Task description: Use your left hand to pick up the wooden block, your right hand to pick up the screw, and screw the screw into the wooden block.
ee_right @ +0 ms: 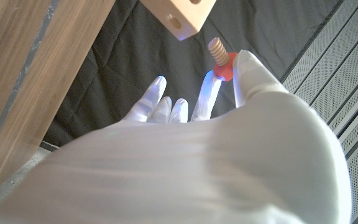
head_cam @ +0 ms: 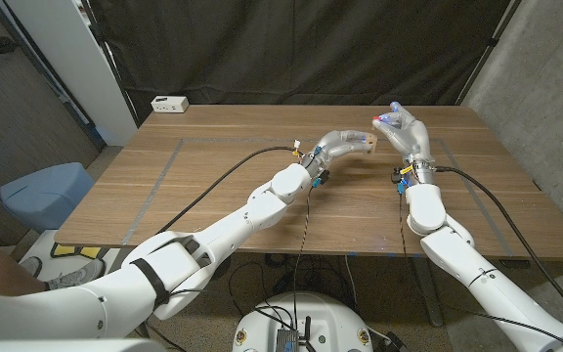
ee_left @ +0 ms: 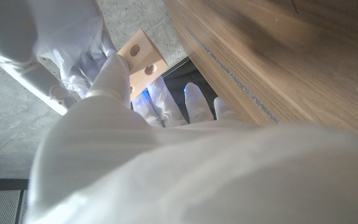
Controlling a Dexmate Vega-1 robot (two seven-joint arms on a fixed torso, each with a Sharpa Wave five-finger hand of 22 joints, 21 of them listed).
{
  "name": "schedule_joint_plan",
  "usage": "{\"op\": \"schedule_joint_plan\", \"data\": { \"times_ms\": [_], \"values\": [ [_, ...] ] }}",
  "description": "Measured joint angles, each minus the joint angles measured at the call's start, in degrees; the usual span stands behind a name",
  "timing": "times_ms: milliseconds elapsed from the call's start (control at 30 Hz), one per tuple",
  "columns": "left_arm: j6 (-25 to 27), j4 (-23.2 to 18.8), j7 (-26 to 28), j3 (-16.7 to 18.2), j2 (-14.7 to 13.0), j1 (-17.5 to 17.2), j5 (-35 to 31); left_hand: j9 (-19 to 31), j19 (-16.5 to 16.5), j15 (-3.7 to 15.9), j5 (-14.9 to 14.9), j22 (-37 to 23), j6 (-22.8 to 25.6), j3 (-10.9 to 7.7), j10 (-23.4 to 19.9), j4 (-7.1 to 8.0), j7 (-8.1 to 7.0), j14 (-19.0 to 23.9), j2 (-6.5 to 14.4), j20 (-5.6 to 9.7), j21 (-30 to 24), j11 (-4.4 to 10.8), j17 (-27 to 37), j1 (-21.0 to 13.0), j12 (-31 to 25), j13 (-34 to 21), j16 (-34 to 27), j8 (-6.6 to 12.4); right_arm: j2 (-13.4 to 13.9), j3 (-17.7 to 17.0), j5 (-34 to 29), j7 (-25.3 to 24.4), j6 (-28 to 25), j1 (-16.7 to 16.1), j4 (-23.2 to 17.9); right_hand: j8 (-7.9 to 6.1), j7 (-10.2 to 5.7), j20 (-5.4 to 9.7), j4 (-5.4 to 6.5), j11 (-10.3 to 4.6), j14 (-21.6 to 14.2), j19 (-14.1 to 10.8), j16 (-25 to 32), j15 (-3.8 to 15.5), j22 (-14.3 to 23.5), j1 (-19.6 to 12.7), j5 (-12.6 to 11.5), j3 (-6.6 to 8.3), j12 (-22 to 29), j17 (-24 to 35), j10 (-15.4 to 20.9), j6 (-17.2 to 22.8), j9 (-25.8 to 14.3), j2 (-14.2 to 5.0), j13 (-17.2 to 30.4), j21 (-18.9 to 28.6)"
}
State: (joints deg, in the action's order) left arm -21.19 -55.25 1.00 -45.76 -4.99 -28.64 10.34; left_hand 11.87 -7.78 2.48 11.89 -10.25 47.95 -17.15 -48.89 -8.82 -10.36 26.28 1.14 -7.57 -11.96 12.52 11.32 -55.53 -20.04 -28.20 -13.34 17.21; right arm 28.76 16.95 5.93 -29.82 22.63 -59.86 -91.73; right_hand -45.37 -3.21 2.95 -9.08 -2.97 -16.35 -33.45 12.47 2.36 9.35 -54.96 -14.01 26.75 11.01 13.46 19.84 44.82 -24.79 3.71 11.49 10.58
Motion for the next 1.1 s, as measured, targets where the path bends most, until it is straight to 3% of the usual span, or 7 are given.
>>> {"op": "schedule_joint_plan", "data": {
  "times_ms": [1100],
  "values": [
    [0.04,0.3,-0.51,-0.25,-0.08,0.37,-0.32,-0.03,0.0,0.0,-0.07,0.0,0.0,0.01,-0.44,-0.01,0.0,0.0,-0.08,0.0,0.0,-0.23,0.0,-0.12,0.11,0.0,0.25,0.0,-0.81,0.36,0.89,0.82,2.24,0.21,2.62,-0.84,0.0,0.21,-0.01,0.31,-0.01,0.2,0.0,0.0,0.0,0.73,-0.08,-0.02,0.01,0.0,-0.3,0.0,0.27,-0.05,0.0,0.0]
  ]
}}
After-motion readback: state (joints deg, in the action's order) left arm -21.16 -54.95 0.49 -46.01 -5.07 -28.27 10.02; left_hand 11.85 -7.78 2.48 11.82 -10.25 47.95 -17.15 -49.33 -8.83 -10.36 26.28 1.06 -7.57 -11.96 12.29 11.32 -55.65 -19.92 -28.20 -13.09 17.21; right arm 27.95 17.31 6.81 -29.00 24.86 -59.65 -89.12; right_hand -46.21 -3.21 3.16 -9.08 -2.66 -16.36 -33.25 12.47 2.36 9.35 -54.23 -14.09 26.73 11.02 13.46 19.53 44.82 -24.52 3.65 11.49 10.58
